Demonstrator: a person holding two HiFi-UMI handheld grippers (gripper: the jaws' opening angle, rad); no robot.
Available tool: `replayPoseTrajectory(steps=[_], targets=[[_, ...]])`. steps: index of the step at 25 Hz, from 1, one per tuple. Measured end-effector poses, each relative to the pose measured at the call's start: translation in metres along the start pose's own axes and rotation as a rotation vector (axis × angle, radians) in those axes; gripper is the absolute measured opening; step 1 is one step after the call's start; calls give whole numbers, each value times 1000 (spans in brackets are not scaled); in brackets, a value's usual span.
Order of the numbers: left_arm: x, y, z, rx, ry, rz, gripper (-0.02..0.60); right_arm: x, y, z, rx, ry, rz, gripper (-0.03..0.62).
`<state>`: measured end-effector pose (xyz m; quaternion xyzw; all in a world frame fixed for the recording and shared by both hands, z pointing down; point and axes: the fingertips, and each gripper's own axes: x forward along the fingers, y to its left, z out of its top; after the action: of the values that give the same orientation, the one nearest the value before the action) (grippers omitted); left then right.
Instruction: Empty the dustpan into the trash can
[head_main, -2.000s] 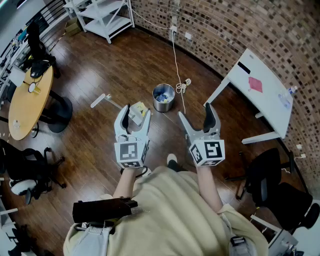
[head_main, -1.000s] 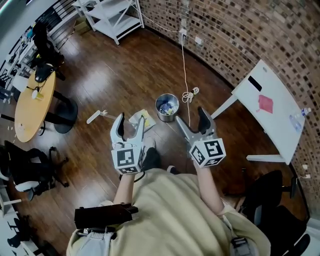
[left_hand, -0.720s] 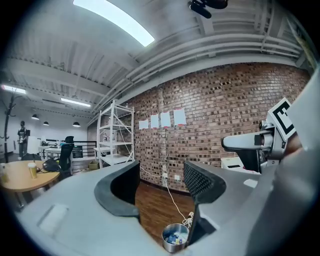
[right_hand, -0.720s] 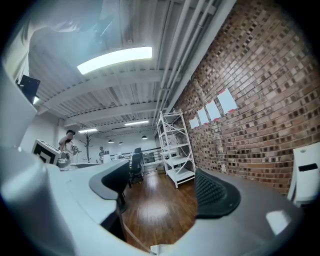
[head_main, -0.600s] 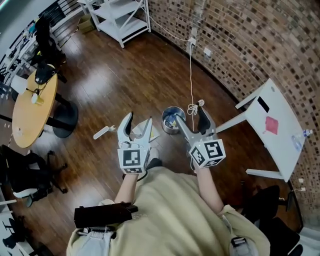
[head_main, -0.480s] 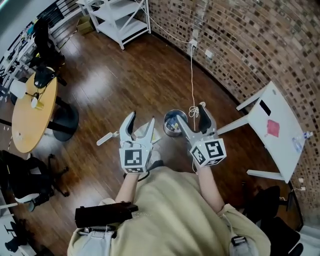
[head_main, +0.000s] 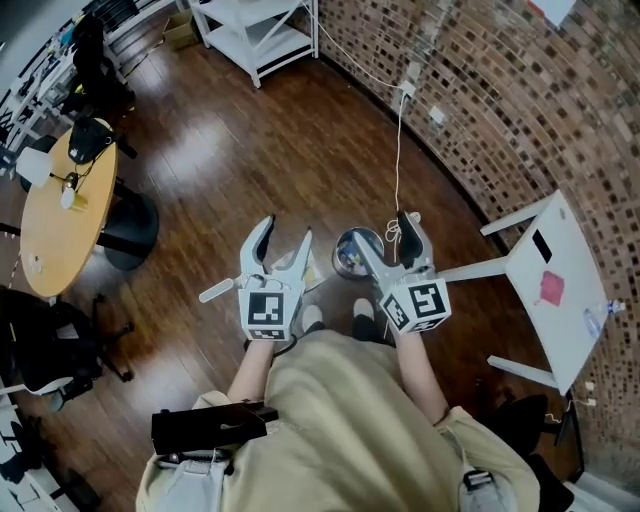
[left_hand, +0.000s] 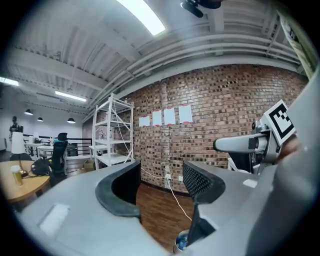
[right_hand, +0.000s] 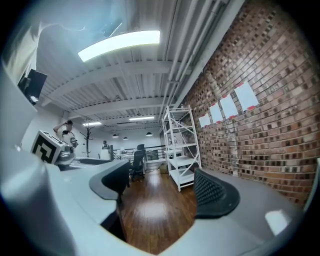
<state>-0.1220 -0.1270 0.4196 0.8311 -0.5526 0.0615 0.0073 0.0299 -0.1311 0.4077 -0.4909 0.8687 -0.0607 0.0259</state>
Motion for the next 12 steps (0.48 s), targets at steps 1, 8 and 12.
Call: replayPoseTrajectory(steps=[1,8,12], targets=[[4,3,0,2,5,19,253,10,-3,-1,3,6,26,400],[-18,60,-5,-21,41,267,253,92,35,-3,5,33,318,400],[-45,89,-18,-33,85,394,253,120,73,-6,3,40,483,400]])
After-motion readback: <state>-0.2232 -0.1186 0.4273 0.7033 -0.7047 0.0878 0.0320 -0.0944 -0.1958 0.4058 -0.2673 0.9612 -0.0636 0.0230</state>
